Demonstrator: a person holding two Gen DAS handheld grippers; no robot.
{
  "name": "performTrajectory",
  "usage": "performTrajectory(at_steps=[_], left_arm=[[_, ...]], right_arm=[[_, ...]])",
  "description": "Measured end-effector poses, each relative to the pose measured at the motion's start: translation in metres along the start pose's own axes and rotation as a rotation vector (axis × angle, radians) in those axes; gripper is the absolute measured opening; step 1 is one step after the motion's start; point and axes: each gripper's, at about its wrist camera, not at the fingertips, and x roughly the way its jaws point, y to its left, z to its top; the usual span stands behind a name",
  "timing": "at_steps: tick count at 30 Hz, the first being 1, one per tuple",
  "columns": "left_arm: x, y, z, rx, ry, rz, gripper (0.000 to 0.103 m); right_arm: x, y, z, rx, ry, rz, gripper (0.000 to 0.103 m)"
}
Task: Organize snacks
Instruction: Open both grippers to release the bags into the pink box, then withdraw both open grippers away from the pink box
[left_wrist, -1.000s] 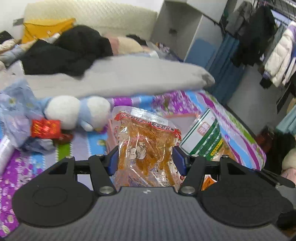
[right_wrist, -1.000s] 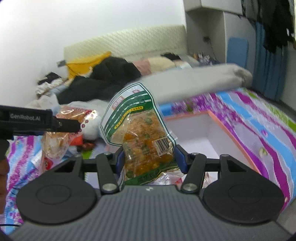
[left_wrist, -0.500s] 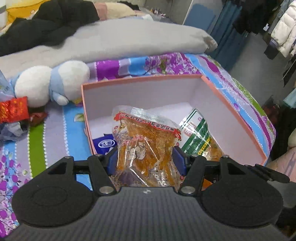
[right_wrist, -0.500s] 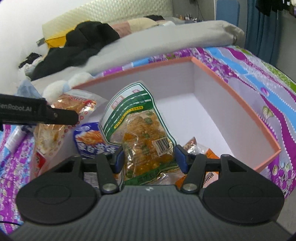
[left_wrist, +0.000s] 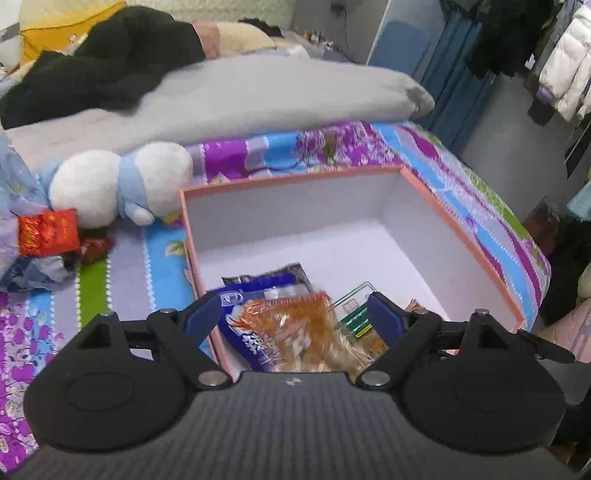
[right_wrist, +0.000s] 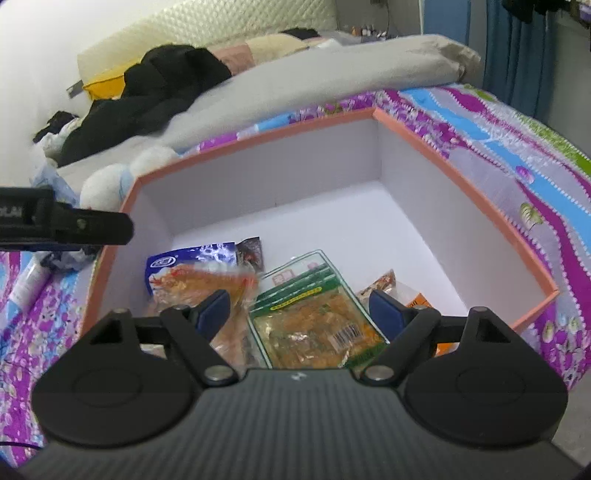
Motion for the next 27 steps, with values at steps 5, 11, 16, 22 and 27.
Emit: performTrajectory(at_steps=[5, 11, 16, 22, 27], left_arm=[[-0.04, 0.003, 0.0, -0.007, -0.06, -0.001, 0.089], [-0.094, 0.012, -0.008, 0.0, -0.132, 0.016, 0.089], [-0.136, 0.023, -0.018, 0.004, -0.198, 0.033, 0.089], [-0.178, 0.042, -0.036, -0.009, -0.258, 0.053, 0.089], [-0.211, 0.064, -0.057, -0.025, -0.293, 0.077, 0.089]], right_arm=[[-0.032, 0.014, 0.004, -0.015, -0.062, 0.018, 0.084], [-0.072, 0.034, 0.007, -0.026, -0.142, 0.054, 0.084], [-0.097, 0.056, 0.006, -0.07, -0.195, 0.068, 0.084], [-0.119, 0.083, 0.001, -0.093, -0.242, 0.12, 0.084], [-0.131, 0.11, -0.009, -0.118, -0.269, 0.156, 0.084]])
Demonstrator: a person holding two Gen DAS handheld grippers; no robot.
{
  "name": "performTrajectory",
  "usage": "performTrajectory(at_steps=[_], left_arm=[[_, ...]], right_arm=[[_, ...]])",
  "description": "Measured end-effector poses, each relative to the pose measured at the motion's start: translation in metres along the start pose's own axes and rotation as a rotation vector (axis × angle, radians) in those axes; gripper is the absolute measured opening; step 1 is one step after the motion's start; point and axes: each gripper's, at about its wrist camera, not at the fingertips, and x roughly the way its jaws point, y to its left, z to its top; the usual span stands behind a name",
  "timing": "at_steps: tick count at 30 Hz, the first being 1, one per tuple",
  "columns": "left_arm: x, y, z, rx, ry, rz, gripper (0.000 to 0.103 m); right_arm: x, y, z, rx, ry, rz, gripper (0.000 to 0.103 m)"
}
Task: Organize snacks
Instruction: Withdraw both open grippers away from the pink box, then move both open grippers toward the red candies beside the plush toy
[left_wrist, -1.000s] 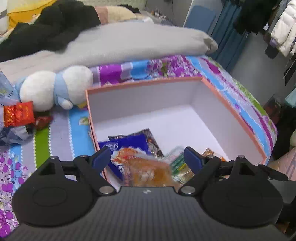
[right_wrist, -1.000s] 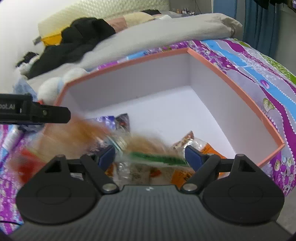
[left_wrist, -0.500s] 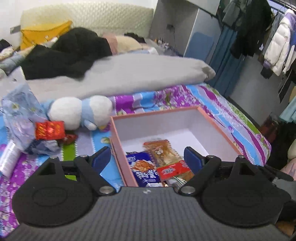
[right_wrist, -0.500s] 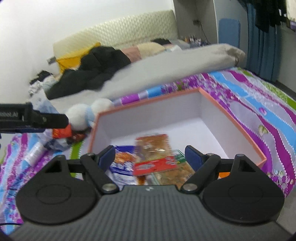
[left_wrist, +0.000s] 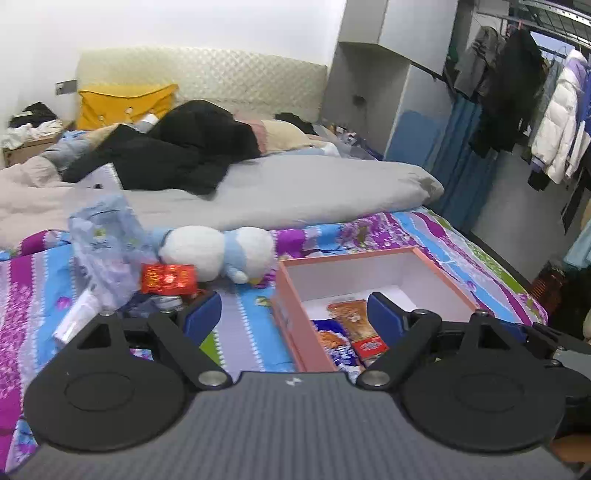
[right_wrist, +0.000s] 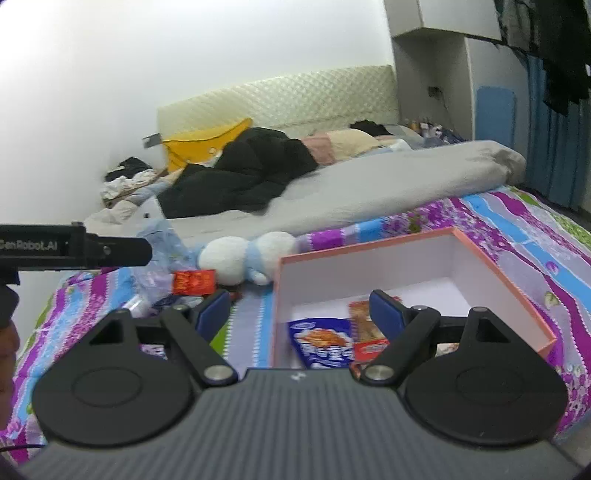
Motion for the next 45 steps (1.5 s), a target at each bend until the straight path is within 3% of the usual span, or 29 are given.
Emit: performTrajectory(at_steps=[8, 19, 29, 45], left_arm=[[-0.052, 0.042, -0.034, -0.032, -0.021, 0.077, 0.089], [-0.095, 0.079, -0.109, -0.137, -0.007, 0.097, 0.089], [-0.091, 0.081, -0.146, -0.156, 0.019, 0.089, 0.089], [-0.061, 0.111, -0.153, -0.186, 0.044, 0.092, 0.089]], right_arm=[[-0.017, 0.047, -0.02, -0.021, -0.015, 0.095, 0.084], [-0.043, 0.075, -0.073, -0.058, 0.019, 0.149, 0.084], [-0.051, 0.071, -0.104, -0.063, 0.02, 0.141, 0.084], [-0.021, 0.085, -0.12, -0.094, 0.046, 0.166, 0.084]])
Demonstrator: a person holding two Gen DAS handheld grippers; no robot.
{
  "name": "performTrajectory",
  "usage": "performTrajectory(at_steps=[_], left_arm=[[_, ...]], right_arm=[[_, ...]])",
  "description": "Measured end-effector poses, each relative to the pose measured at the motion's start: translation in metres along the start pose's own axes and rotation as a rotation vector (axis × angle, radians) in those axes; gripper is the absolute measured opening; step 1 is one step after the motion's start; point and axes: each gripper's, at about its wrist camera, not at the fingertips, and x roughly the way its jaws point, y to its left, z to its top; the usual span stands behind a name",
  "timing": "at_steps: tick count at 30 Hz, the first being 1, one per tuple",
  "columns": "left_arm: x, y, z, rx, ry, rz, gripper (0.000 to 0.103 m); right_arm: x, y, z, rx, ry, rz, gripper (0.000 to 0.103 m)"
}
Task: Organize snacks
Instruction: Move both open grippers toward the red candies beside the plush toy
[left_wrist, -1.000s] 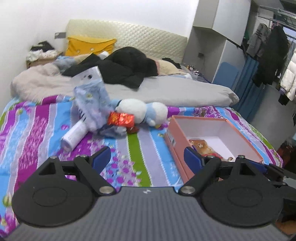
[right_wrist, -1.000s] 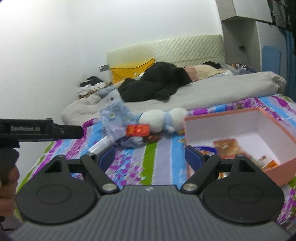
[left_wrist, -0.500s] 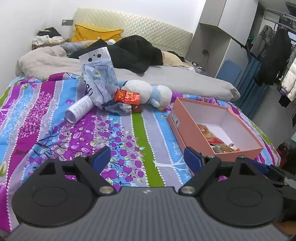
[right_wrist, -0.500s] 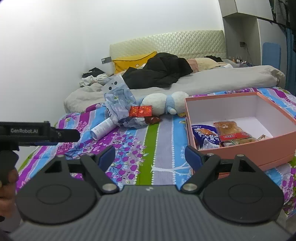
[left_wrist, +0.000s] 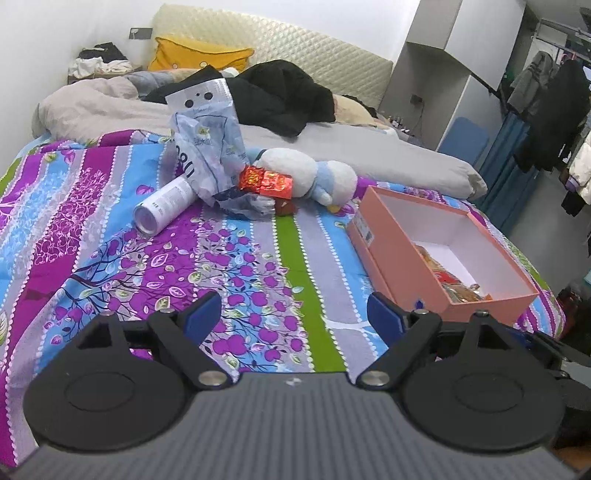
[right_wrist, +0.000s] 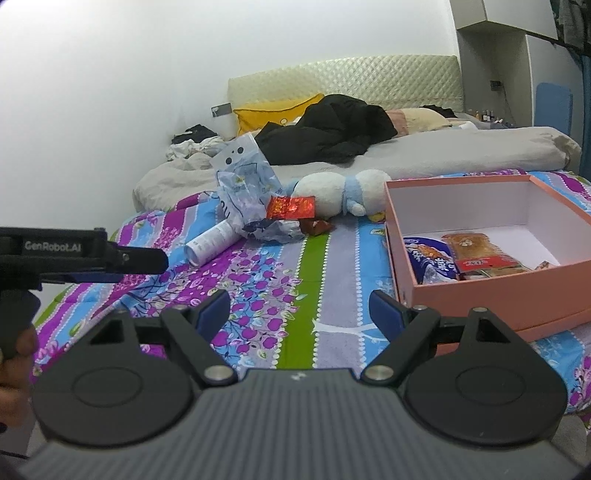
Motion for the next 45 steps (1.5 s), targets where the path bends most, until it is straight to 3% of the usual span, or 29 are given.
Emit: performTrajectory(at_steps=[18, 26, 32, 38, 45], left_arm=[[0.096, 0.061, 0.013, -0.084, 0.028, 0.043, 0.089], [0.162, 0.084, 0.038, -0.149, 0.035, -0.011, 0.089], [0.219, 0.085, 0.078, -0.119, 0.036, -0.057, 0.089], [0.27, 0.074, 0.121, -0.035, 0.018, -0.058, 0.088], [0.318, 0.066, 0.148, 0.057, 0.015, -0.033, 0.088]], right_arm=[[0.104, 0.014, -0.002, -0.08, 0.066, 0.048, 0.083], [0.179, 0.003, 0.002, -0.106, 0.091, -0.02, 0.083], [0.24, -0.008, 0.013, -0.078, 0.068, -0.066, 0.078], [0.295, -0.02, 0.023, -0.051, 0.048, -0.077, 0.078], [0.345, -0.025, 0.036, -0.073, 0.037, -0.104, 0.078]])
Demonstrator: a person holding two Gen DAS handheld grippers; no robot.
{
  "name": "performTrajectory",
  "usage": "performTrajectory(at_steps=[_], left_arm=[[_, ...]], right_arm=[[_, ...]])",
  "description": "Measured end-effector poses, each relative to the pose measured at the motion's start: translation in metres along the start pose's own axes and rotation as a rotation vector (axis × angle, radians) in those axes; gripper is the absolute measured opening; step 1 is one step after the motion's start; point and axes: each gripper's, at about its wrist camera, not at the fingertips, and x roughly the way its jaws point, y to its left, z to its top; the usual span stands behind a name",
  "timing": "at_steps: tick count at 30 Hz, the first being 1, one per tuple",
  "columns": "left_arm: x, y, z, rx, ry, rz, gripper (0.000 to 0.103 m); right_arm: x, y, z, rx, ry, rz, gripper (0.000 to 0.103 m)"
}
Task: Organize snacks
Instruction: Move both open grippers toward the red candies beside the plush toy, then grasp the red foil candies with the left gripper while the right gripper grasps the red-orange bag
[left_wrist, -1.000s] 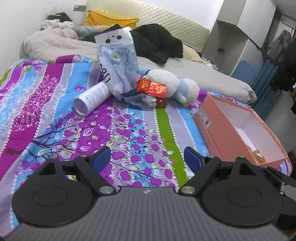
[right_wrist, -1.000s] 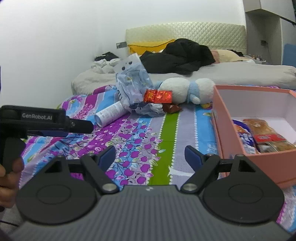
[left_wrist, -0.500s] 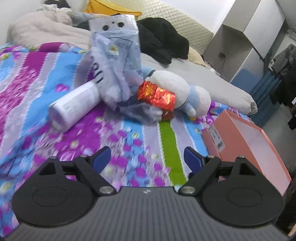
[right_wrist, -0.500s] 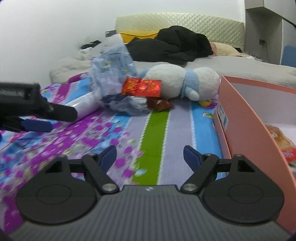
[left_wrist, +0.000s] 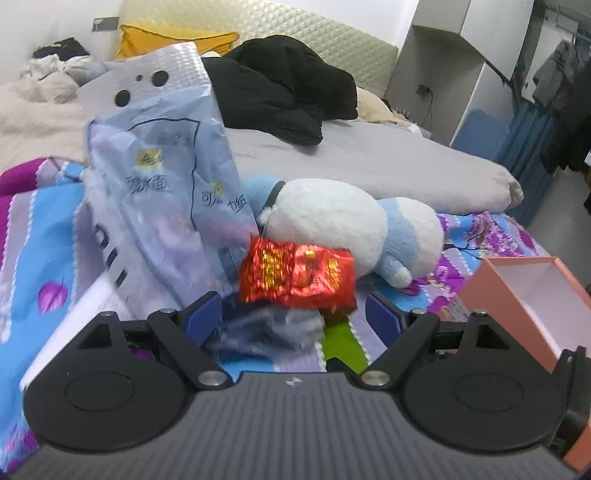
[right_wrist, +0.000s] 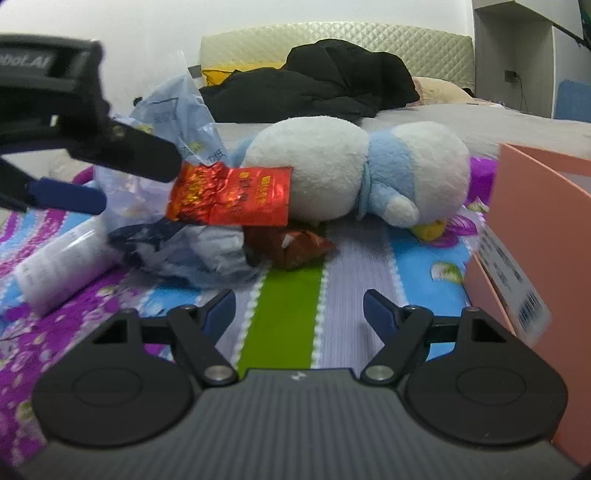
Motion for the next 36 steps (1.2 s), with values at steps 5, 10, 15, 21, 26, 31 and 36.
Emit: performTrajectory(at_steps=[5, 10, 15, 21, 26, 31, 36], left_arm=[[0.029, -0.001, 0.011, 0.024, 0.0, 0.015, 0.087], [0.052, -0.006, 0.013, 0.065, 0.006, 0.069, 0.085], [0.069, -0.009, 0.01, 0.101, 0.012, 0.108, 0.086], [0.079, -0.005, 0.01, 0.081, 0.03, 0.109, 0.063], [0.072, 0.001, 0.012, 0.044, 0.024, 0.106, 0.042], [0.052, -0.001, 0.011, 0.025, 0.022, 0.084, 0.042], [0.024, -0.011, 0.007, 0.01, 0.005, 0.072, 0.042]], right_arm=[[0.024, -0.004, 0.011, -0.005, 0.001, -0.016, 0.078], [0.046, -0.008, 0.02, 0.004, 0.022, 0.012, 0.078], [0.06, -0.01, 0.024, 0.037, 0.042, 0.024, 0.078], [0.063, -0.007, 0.025, 0.03, 0.05, 0.034, 0.058], [0.052, -0.007, 0.026, 0.038, 0.039, 0.02, 0.049], [0.04, -0.012, 0.022, 0.066, 0.055, 0.004, 0.027], [0.02, -0.016, 0.021, 0.079, 0.049, 0.001, 0.017]])
